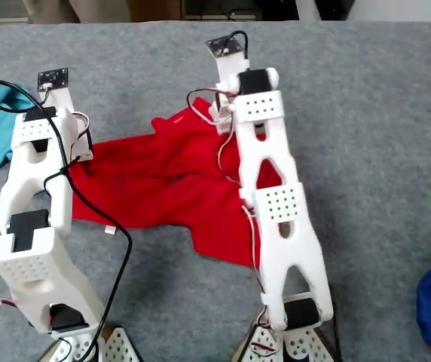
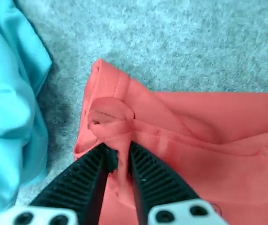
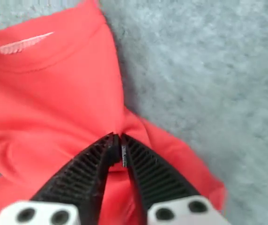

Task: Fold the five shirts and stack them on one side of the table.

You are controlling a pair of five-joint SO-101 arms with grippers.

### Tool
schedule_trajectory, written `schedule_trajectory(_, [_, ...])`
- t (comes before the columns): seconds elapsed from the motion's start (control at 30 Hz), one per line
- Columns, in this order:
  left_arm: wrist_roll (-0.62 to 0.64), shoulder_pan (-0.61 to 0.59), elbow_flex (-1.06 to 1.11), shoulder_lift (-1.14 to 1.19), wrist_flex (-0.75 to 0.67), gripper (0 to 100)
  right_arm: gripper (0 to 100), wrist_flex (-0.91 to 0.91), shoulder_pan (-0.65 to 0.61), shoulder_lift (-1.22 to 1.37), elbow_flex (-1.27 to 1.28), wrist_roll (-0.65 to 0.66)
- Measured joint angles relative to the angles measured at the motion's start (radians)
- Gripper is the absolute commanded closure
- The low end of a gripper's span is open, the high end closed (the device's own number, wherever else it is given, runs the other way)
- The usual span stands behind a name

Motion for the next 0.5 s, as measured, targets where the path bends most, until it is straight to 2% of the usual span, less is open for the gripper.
schedule_trajectory(0.23, [0.000, 0.000, 0.000, 0.000, 0.000, 98, 75.1, 0.000, 0.012, -0.273, 0.302, 0.106])
schedule_trajectory(0.37, [0.000, 0.000, 0.000, 0.000, 0.000, 98, 72.8, -0.014, 0.011, -0.393, 0.430, 0.143])
schedule_trajectory(0.5, [0.000, 0.000, 0.000, 0.000, 0.000, 98, 72.8, -0.138, -0.012, -0.413, 0.430, 0.146])
